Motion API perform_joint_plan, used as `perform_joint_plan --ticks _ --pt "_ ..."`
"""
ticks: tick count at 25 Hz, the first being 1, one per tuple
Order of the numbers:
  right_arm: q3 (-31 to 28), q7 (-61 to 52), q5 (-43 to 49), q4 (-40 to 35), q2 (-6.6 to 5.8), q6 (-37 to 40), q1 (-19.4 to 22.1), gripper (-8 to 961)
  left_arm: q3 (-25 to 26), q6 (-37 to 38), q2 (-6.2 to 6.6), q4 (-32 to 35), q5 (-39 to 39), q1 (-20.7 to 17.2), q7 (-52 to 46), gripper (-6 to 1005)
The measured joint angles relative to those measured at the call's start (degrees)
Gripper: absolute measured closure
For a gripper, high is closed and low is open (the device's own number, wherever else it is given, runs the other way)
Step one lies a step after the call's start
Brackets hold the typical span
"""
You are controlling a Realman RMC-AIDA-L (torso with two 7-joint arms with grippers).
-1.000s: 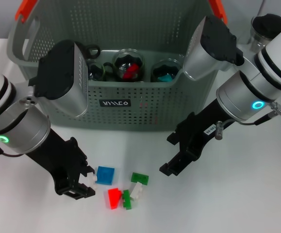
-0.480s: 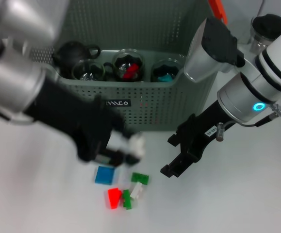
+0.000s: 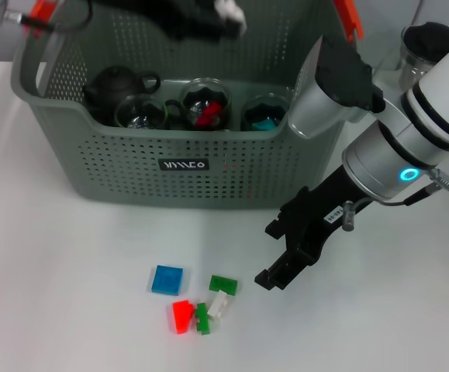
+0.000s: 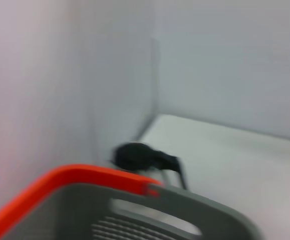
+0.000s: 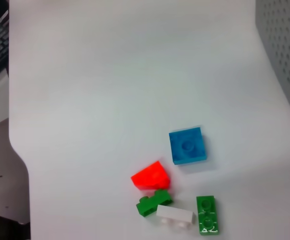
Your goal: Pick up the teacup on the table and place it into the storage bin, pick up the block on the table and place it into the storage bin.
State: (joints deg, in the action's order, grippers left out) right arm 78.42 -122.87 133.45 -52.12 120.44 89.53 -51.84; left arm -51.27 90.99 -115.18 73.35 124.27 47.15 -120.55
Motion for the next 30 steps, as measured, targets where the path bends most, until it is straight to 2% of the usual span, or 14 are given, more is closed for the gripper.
perform_joint_plan --ticks 1,4,10,14,20,23,25,29,30 --pt "0.10 -0.01 -0.02 0.00 0.02 0.01 -0.01 8 0.02 -3.16 0.77 -2.68 0.24 1.00 -0.97 567" --pt "0.16 -0.12 -0.04 0.00 0.05 0.03 -0.01 8 -0.05 -8.16 1.66 -6.17 0.50 2.49 -2.66 567" --pt "0.16 -0.48 -0.04 0.00 0.06 0.05 0.03 9 -0.45 -15.36 1.66 -9.46 0.51 3.23 -4.88 566" --pt "0.16 -0.52 -0.04 0.00 0.06 0.11 0.22 9 -0.48 -16.62 1.66 -10.32 1.35 3.52 -5.10 565" --pt "0.44 -0.49 -0.03 0.00 0.06 0.13 0.41 9 -0.16 -16.73 1.25 -8.30 3.15 3.49 -5.92 304" --pt "0.74 -0.51 -0.03 0.00 0.05 0.14 0.55 9 0.11 -12.87 1.36 -5.17 2.30 2.69 -6.11 194" --pt "0.77 -0.53 -0.03 0.00 0.05 0.14 0.58 9 0.18 -7.23 1.13 -1.05 1.06 1.23 -4.40 121" --pt "0.51 -0.52 -0.03 0.01 -0.01 0.12 0.60 9 0.24 5.38 -0.49 8.74 -1.64 -3.27 2.09 63" --pt "0.47 -0.53 -0.03 0.01 -0.01 0.11 0.61 9 0.07 10.19 -1.58 12.92 -2.18 -5.76 4.55 48"
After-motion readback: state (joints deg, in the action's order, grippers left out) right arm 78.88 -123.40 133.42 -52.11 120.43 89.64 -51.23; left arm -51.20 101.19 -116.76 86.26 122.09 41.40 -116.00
